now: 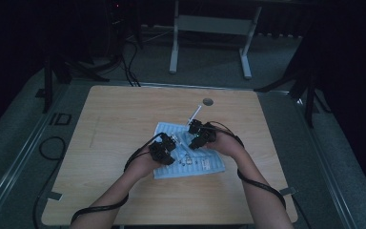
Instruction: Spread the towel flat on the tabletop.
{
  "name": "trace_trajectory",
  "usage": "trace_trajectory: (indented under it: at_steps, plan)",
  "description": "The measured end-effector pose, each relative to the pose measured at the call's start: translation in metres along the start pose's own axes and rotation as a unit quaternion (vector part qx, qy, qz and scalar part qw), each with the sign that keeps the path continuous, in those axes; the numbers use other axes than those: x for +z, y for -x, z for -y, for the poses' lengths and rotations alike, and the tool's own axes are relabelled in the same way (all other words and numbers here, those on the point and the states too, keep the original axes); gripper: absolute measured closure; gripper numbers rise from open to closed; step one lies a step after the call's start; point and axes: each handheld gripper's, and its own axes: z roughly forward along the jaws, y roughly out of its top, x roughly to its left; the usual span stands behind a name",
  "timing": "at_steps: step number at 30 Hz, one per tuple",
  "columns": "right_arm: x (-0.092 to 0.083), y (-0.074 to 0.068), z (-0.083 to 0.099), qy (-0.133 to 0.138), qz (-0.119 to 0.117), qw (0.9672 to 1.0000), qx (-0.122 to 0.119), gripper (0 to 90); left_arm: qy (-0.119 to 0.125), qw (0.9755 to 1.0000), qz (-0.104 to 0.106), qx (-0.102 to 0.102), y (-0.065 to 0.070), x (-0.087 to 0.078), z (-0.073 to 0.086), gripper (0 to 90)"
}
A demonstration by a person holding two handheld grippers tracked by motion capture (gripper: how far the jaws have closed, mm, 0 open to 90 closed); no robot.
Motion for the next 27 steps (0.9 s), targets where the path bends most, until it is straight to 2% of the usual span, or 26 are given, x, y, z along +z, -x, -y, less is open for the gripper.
trace_trajectory:
  at_steps: [1,4,7,11,12,13,14,16,17,20,22,23,27]
  plan:
    - [-0.002,0.0,0.001,0.001,0.002,1.0,0.001,85.3,0.0,1.0,0.0,-0.001,0.0,-0.001,0.0,84.2]
    - [-0.009,0.0,0.006,0.011,0.008,0.9999,-0.003,88.2,0.006,1.0,0.0,0.002,0.002,-0.006,-0.001,85.5]
    - [-0.018,0.001,0.011,0.021,0.012,0.9997,-0.005,88.6,0.015,0.9999,0.004,0.006,0.006,-0.013,-0.001,85.6]
    - [-0.037,0.006,0.02,0.035,0.027,0.999,0.004,88.8,0.031,0.9994,0.002,0.012,0.011,-0.028,0.0,85.5]
    - [-0.037,0.006,0.02,0.035,0.027,0.999,0.004,88.8,0.031,0.9994,0.002,0.012,0.011,-0.028,0.0,85.5]
    - [-0.043,0.007,0.023,0.042,0.03,0.9987,0.005,88.8,0.047,0.9989,0.005,0.007,0.012,-0.037,0.002,85.5]
    - [-0.054,0.011,0.028,0.052,0.038,0.9979,0.01,88.9,0.052,0.9985,0.017,0.005,0.012,-0.042,0.003,85.6]
    - [-0.065,0.014,0.034,0.058,0.045,0.9972,0.018,88.9,0.061,0.998,0.015,0.006,0.012,-0.052,0.005,85.6]
    - [-0.07,0.017,0.037,0.06,0.051,0.9966,0.022,88.9,0.064,0.9977,0.023,0.003,0.011,-0.056,0.006,85.5]
    - [-0.082,0.025,0.046,0.063,0.067,0.9948,0.042,88.9,0.078,0.9968,0.019,0.0,0.008,-0.07,0.01,85.5]
    - [-0.087,0.031,0.053,0.061,0.074,0.9938,0.056,88.9,0.087,0.9961,0.012,-0.009,0.003,-0.076,0.013,85.5]
    - [-0.089,0.035,0.057,0.062,0.08,0.9928,0.064,88.9,0.084,0.9964,0.01,-0.012,0.0,-0.077,0.015,85.5]
    - [-0.086,0.048,0.072,0.061,0.073,0.9908,0.096,88.9,0.089,0.9949,-0.005,-0.048,-0.018,-0.074,0.024,85.2]
